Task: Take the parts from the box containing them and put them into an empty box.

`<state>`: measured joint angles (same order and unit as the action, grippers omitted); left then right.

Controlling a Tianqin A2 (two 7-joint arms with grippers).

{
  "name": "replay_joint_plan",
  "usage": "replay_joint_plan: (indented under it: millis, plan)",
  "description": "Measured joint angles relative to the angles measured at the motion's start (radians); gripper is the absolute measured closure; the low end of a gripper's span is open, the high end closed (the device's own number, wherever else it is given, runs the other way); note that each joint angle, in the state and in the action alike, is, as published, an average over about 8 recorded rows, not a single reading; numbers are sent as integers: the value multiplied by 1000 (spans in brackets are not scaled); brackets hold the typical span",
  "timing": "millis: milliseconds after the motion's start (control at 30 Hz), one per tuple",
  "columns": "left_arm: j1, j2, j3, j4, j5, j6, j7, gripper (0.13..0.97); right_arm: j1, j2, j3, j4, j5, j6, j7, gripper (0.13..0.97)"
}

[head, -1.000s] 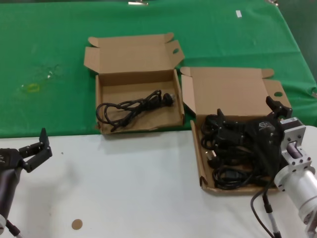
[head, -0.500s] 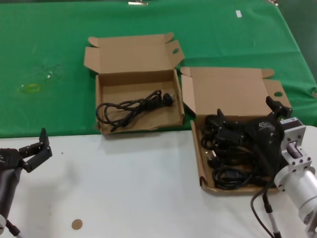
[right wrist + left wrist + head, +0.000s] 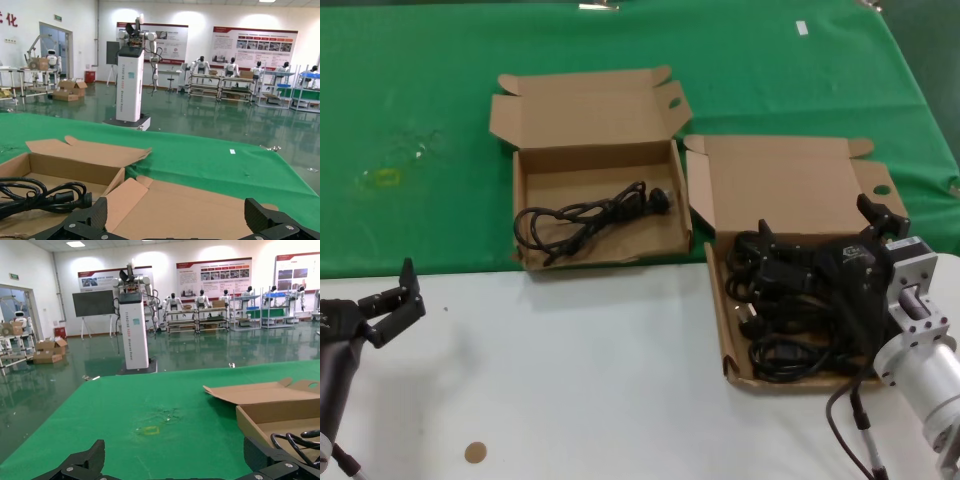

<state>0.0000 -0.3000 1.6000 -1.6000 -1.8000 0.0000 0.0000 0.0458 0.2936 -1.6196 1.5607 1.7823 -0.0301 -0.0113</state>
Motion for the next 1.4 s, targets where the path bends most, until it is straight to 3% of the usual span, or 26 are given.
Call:
replay_joint_plan:
  millis: [1400]
  plan:
    - [0, 0, 0, 0, 0, 0, 0, 132, 0, 0, 0, 0, 0, 0, 0, 129]
